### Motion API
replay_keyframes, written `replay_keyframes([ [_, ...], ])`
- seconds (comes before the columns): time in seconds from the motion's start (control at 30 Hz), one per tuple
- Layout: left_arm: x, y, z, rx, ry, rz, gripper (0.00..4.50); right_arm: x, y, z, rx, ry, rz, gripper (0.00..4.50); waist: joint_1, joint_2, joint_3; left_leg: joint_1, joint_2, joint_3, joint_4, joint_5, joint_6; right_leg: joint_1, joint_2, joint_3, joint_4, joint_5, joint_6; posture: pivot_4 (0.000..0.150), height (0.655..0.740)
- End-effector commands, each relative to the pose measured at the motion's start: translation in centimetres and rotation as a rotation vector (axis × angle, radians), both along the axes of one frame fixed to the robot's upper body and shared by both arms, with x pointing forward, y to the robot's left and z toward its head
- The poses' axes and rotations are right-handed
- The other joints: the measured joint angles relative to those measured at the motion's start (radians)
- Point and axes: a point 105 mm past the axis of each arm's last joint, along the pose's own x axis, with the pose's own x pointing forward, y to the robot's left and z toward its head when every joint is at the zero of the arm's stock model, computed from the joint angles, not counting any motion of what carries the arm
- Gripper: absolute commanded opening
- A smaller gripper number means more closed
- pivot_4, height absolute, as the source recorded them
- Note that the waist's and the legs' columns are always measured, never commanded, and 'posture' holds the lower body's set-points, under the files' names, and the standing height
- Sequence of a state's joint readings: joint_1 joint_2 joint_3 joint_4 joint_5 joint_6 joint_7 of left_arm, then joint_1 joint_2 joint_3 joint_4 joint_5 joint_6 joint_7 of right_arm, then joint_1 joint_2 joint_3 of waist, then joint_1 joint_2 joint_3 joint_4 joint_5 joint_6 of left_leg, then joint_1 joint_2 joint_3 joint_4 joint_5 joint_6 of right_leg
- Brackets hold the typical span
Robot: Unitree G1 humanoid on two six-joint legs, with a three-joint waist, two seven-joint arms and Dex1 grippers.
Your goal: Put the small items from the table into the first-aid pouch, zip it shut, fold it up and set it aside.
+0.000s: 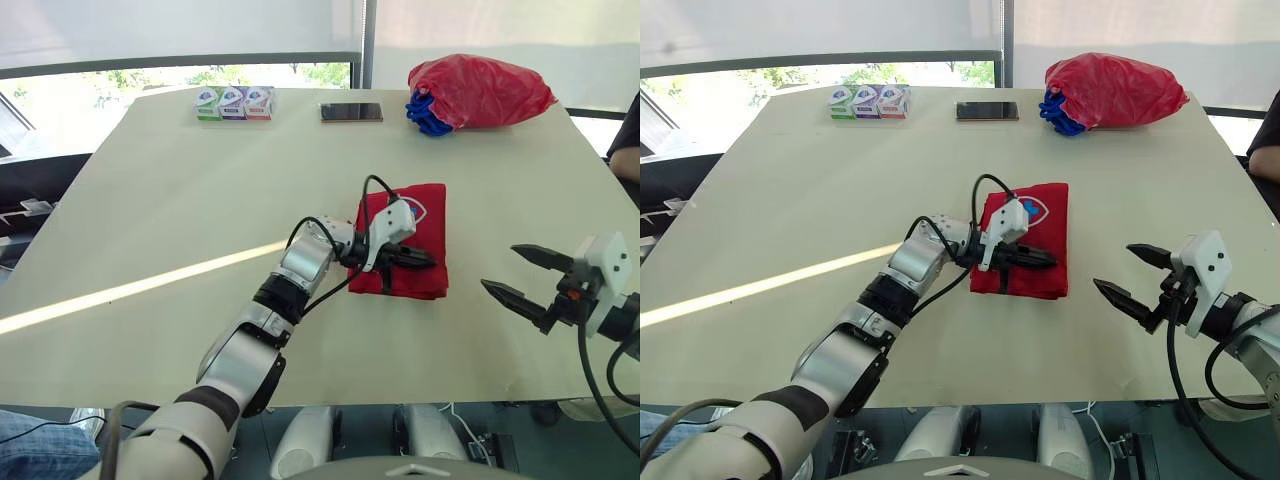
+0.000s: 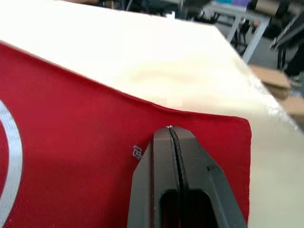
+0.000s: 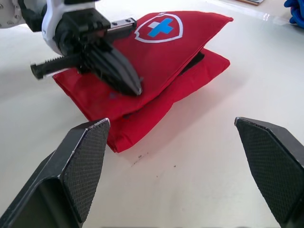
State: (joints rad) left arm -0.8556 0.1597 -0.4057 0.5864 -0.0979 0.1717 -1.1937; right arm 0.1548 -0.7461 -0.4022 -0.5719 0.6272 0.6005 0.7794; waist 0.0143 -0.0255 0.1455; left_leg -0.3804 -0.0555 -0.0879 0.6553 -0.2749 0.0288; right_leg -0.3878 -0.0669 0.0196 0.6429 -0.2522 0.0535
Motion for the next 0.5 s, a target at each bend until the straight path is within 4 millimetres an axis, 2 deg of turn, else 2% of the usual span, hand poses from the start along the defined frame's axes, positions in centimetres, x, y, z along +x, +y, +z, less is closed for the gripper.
replay_keyframes([
  [0.03,-0.2,0.4,-3.4,0.134,0.021,-0.001,0.01,-0.3,-0.1,1.2,-0.027,-0.048,0.012,4.50,0.000,0.000,0.000,0.000,0.000,0.000,0.000,0.000,0.001,0.001,0.000,0.000,0.000,0.000,0.000,0.150,0.7400],
  [0.17,0.0,0.4,-4.3,0.182,0.007,0.002,0.01,-0.3,-0.2,1.3,-0.028,-0.051,0.010,4.50,0.000,0.001,-0.002,0.002,0.000,-0.002,0.001,-0.002,0.004,0.004,0.000,-0.002,-0.001,0.000,0.000,0.150,0.7400],
  [0.27,-0.2,0.0,-3.7,0.147,-0.012,-0.016,0.01,-0.3,-0.3,1.3,-0.028,-0.052,0.008,4.50,0.000,0.002,-0.002,0.004,0.000,-0.003,0.004,-0.004,0.006,0.008,0.000,-0.004,-0.001,-0.001,0.001,0.150,0.7400],
  [0.37,-0.4,-0.7,-1.0,0.040,-0.017,-0.045,0.01,-0.2,-0.3,1.3,-0.030,-0.052,0.009,4.50,0.000,0.002,-0.002,0.003,0.000,-0.004,0.006,-0.004,0.007,0.009,0.000,-0.004,-0.001,-0.001,0.001,0.150,0.7400],
  [0.5,0.5,-0.9,3.4,-0.074,-0.066,-0.034,0.01,-0.1,-0.5,1.4,-0.031,-0.057,0.009,4.50,-0.001,0.003,-0.001,0.001,0.000,-0.005,0.008,-0.004,0.007,0.008,0.001,-0.005,-0.001,-0.001,0.002,0.150,0.7400],
])
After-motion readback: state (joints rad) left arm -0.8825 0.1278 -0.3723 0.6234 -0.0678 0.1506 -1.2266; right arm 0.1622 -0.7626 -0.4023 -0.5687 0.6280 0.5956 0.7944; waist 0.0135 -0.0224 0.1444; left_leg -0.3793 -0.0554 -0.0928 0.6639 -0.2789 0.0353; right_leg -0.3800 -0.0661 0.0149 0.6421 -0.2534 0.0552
